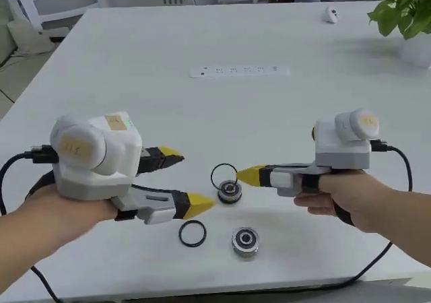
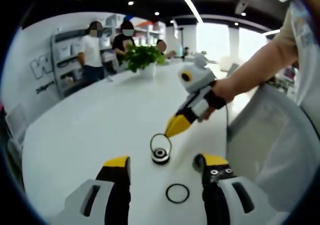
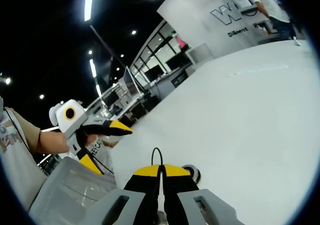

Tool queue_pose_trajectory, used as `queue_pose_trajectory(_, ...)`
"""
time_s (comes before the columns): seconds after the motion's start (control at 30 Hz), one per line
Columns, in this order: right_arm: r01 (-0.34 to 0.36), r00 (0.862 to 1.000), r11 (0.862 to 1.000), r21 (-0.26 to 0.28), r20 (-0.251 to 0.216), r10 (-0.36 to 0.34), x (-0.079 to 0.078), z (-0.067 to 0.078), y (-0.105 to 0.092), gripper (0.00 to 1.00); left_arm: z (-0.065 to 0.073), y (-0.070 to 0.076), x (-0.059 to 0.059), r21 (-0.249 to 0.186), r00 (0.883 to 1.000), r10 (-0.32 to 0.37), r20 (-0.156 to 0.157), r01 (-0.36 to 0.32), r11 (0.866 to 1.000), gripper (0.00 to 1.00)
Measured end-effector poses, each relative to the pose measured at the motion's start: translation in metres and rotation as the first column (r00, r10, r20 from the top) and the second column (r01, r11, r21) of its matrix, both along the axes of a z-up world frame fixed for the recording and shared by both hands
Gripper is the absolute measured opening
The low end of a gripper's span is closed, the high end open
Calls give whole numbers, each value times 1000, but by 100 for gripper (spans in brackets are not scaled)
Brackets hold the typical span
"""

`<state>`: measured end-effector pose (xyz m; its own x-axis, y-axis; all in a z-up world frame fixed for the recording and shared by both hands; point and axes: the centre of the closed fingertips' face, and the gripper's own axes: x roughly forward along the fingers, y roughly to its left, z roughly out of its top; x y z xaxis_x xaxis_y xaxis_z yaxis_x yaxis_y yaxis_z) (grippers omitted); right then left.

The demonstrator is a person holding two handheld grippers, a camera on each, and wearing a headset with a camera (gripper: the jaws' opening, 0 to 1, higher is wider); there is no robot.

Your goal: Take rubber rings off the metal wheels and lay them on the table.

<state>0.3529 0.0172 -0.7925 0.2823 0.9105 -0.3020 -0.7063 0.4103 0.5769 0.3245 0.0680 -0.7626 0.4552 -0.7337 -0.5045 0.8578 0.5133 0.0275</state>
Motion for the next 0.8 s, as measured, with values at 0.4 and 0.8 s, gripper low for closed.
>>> queue_pose_trajectory(0.4, -37, 999, 999, -9, -12, 37, -10, -1, 14, 0, 4, 20, -11, -4, 999, 32, -3, -32, 999, 64)
queue_pose_trajectory(0.8, -89, 995, 996, -28, -36, 88, -18, -11, 25, 0, 2, 37, -17, -2, 998, 68, -8, -68, 998, 68)
